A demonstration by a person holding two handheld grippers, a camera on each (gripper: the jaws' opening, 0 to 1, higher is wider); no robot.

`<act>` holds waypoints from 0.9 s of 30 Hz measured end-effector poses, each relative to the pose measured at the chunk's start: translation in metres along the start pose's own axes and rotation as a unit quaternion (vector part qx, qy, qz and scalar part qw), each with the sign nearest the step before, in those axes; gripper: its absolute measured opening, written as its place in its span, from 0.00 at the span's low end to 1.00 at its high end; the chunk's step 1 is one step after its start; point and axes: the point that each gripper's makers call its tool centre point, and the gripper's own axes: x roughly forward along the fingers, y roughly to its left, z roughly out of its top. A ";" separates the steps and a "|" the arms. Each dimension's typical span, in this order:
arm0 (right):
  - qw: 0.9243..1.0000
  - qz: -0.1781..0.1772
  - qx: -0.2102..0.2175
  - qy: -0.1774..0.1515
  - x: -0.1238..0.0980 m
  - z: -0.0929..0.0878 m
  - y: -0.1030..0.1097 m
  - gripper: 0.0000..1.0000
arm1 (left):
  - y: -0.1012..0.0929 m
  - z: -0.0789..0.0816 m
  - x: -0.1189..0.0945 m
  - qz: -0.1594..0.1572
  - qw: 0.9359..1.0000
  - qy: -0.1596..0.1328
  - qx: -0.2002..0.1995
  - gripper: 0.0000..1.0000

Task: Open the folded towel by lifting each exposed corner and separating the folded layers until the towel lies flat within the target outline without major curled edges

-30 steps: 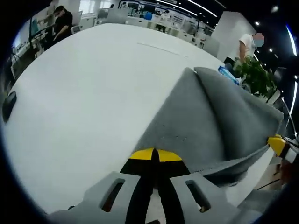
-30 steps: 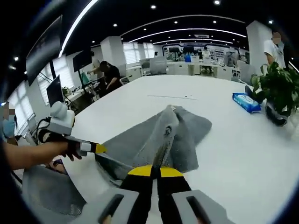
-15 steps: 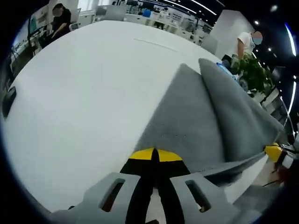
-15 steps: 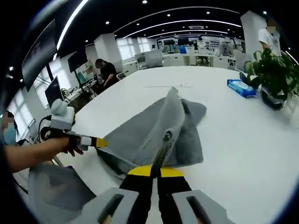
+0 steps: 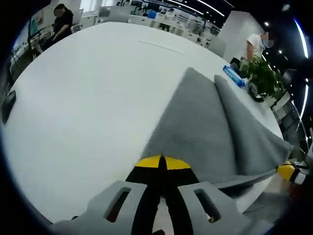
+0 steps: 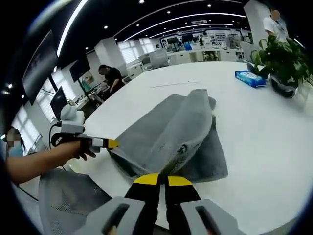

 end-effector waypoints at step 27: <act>0.999 -0.023 -0.038 -0.024 0.003 0.050 -0.049 0.24 | -0.035 0.040 -0.007 -0.068 0.996 -0.015 0.055 0.00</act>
